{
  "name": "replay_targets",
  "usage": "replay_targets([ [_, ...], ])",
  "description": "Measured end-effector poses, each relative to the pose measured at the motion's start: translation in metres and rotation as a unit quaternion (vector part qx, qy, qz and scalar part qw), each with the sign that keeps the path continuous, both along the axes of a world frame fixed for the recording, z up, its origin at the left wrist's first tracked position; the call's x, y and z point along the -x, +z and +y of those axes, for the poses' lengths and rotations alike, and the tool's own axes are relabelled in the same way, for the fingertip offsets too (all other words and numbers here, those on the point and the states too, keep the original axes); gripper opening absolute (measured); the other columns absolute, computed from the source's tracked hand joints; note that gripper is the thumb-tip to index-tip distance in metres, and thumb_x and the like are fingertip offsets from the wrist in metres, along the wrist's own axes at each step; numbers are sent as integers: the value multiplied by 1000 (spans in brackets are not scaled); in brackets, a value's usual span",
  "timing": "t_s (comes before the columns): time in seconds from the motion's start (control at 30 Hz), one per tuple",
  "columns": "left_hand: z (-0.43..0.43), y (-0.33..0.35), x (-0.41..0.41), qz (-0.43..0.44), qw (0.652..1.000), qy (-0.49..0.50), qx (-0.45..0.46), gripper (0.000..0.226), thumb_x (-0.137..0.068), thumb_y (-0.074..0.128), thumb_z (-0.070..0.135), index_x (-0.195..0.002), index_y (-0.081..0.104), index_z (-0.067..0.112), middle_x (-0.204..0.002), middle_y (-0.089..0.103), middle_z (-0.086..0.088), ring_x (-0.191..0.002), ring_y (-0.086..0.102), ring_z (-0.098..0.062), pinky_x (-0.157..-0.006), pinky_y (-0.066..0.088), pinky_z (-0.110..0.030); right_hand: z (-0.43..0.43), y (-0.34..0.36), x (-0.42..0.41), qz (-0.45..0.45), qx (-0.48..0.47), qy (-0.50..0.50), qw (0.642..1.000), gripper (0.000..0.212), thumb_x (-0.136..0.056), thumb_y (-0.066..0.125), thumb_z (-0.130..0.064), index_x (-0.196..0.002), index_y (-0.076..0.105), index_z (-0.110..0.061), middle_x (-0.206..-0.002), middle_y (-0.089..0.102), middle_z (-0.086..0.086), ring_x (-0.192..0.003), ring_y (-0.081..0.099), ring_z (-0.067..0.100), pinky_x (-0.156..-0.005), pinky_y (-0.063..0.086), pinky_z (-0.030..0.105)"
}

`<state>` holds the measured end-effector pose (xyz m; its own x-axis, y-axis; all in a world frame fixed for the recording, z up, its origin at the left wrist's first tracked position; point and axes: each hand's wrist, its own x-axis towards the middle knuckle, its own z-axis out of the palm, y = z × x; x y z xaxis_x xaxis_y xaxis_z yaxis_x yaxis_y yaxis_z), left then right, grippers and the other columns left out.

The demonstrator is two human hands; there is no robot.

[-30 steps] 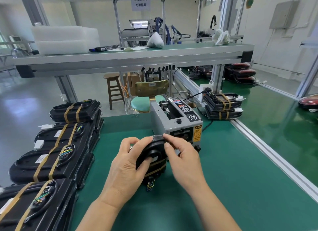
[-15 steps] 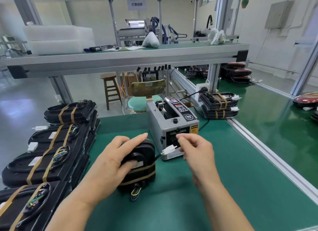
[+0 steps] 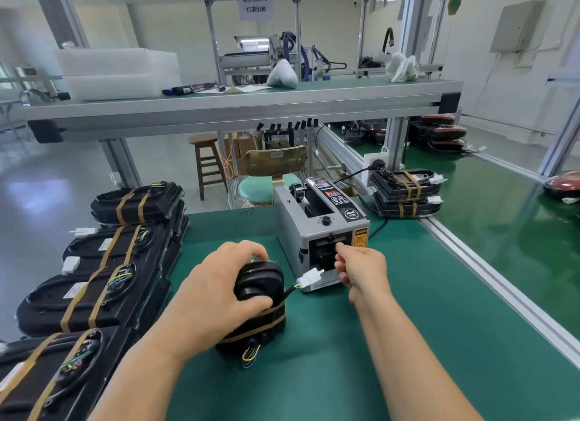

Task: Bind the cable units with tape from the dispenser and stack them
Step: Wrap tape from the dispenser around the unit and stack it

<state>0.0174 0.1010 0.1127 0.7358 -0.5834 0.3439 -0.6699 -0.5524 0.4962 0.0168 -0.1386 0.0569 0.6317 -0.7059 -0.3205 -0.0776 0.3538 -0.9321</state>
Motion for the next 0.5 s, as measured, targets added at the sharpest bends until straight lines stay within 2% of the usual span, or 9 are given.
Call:
replay_targets([
  [0.13,-7,3,2,-30,999,26,-19,44,-72,73,39,-104,43,42,-96,60,20,-87,57,-8,-80,48,-36,4,2,-4,7,-10,-22,1000,15,-83,67,-5,-70,62,-9,-59,62,2,-48,51,9,-38,36,18],
  [0.27,-10,-1,4,-68,998,9,3,46,-70,75,25,-109,54,38,-96,63,21,-89,59,-6,-80,46,-25,9,1,-8,20,12,-41,999,8,-79,63,-5,-73,66,-10,-55,62,1,-50,50,12,-47,36,24],
  [0.37,-9,-8,9,-28,995,-21,94,47,-68,73,18,-109,61,35,-103,65,21,-97,61,-2,-83,43,-12,7,-1,-5,9,6,-38,999,8,-80,63,-7,-74,66,-11,-56,62,0,-49,48,11,-47,37,23],
  [0.5,-13,-22,11,96,963,-55,247,45,-71,71,14,-112,63,31,-107,68,11,-102,64,-9,-86,45,-11,6,3,13,-73,-81,-17,994,17,-84,70,-8,-69,61,-10,-52,57,-2,-38,45,4,-34,32,16],
])
